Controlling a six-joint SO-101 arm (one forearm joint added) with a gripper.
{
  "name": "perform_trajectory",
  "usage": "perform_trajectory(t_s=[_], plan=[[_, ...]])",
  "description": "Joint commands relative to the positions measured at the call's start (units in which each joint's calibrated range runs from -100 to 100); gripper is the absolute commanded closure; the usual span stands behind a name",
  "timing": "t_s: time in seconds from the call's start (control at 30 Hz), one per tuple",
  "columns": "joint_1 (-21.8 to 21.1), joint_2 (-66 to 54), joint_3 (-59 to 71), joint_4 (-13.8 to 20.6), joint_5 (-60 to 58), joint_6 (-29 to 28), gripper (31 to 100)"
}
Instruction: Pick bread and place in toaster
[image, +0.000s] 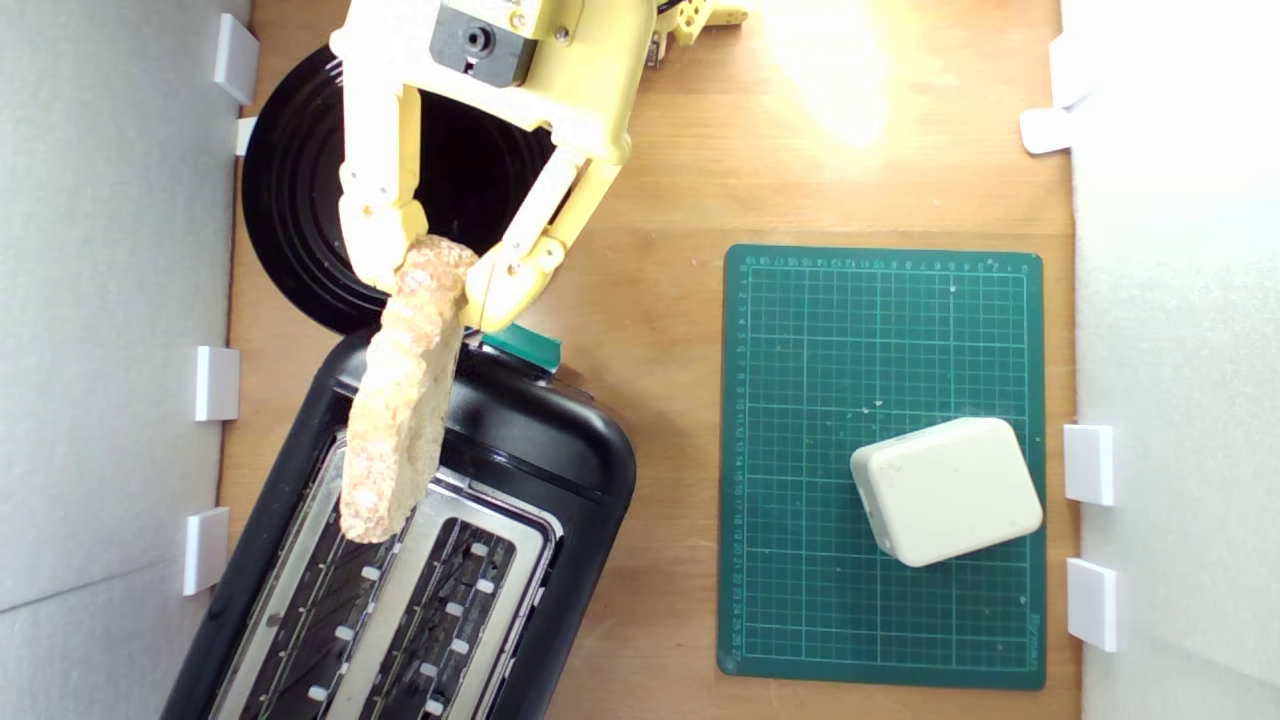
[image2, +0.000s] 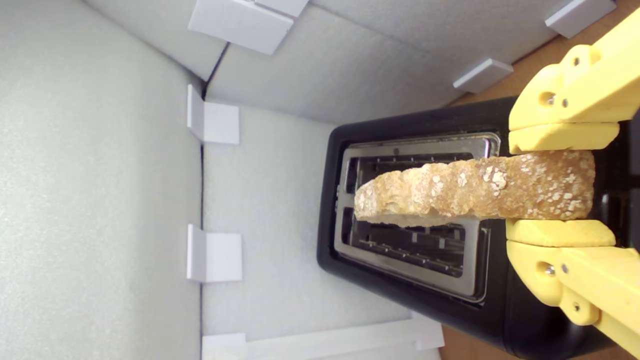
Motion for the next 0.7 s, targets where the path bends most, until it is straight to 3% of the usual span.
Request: perform_trajectory(t_s=[0.0, 0.17, 0.67], plan=[[1.0, 0.7, -5.0, 0.6, 0.4, 0.1, 74.0], [3.5, 2.3, -6.0, 0.2, 0.8, 0.3, 74.0], [4.5, 2.8, -6.1, 0.3, 4.8, 0.3, 74.0]])
